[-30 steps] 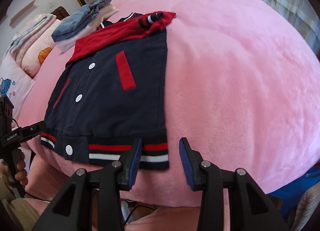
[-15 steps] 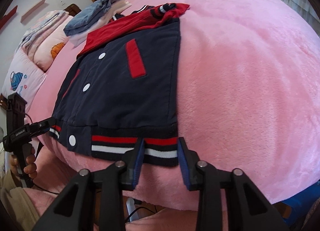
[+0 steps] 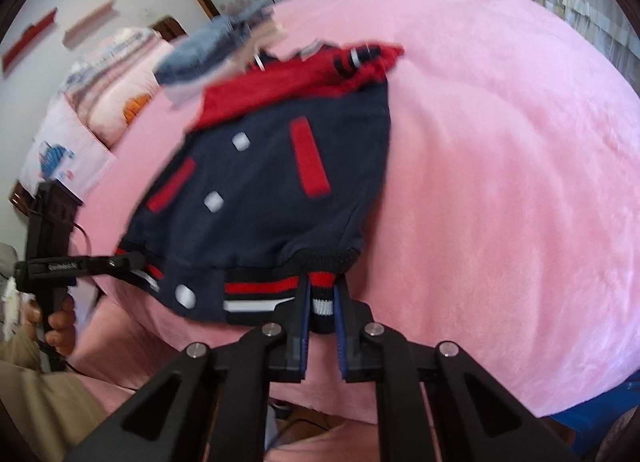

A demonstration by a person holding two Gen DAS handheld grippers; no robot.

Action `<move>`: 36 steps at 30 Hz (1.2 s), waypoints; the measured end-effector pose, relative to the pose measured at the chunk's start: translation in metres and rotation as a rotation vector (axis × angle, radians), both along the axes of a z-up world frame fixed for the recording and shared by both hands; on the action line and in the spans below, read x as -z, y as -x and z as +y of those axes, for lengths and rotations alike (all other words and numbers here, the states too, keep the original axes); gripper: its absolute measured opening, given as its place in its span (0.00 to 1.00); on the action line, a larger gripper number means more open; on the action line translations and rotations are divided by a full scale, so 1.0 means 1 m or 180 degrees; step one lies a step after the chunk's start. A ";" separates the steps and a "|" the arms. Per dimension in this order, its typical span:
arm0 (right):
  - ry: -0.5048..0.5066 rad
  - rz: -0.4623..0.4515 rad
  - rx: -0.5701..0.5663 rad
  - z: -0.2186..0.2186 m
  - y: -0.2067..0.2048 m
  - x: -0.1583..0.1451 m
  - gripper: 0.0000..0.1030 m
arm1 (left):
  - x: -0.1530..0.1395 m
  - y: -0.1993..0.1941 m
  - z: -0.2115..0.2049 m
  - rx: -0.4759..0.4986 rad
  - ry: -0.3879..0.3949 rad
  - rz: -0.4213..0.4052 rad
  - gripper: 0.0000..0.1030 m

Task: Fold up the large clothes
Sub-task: 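Move both tools to the striped hem band of the jacket, then grasp the striped hem band with both tools and lift it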

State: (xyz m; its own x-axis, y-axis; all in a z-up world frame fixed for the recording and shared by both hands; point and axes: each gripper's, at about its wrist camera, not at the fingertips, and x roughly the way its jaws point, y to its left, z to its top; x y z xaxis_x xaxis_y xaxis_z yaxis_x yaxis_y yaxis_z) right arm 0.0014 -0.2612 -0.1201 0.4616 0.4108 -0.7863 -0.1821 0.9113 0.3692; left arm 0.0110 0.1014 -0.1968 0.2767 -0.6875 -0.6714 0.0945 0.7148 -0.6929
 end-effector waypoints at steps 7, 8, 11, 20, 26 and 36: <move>-0.0521 -0.0444 0.0279 -0.018 -0.048 -0.065 0.09 | -0.060 -0.055 0.011 -0.0382 0.0392 -0.0383 0.09; -0.0591 -0.0475 0.0324 -0.022 -0.057 -0.070 0.09 | -0.064 -0.065 0.015 -0.0456 0.0428 -0.0403 0.09; -0.0780 -0.0532 0.0490 -0.035 -0.094 -0.083 0.07 | -0.070 -0.100 0.023 -0.0635 0.0338 -0.0467 0.09; -0.0754 -0.0218 0.0804 -0.035 -0.208 -0.053 0.11 | -0.040 -0.198 0.028 -0.0843 -0.0316 -0.0260 0.38; -0.0403 -0.0316 0.0783 -0.025 -0.227 -0.041 0.47 | -0.030 -0.217 0.047 -0.0954 -0.0067 -0.0270 0.66; 0.0282 -0.0299 0.0287 0.009 -0.249 -0.011 0.47 | -0.009 -0.233 0.049 -0.0739 -0.0623 -0.0397 0.66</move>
State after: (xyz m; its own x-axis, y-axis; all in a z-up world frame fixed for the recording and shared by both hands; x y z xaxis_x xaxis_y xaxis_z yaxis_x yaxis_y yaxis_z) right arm 0.2503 -0.2523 -0.1089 0.5666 0.2953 -0.7692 -0.1280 0.9538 0.2718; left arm 0.2443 0.1508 -0.1878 0.4994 -0.4576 -0.7356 -0.0111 0.8457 -0.5336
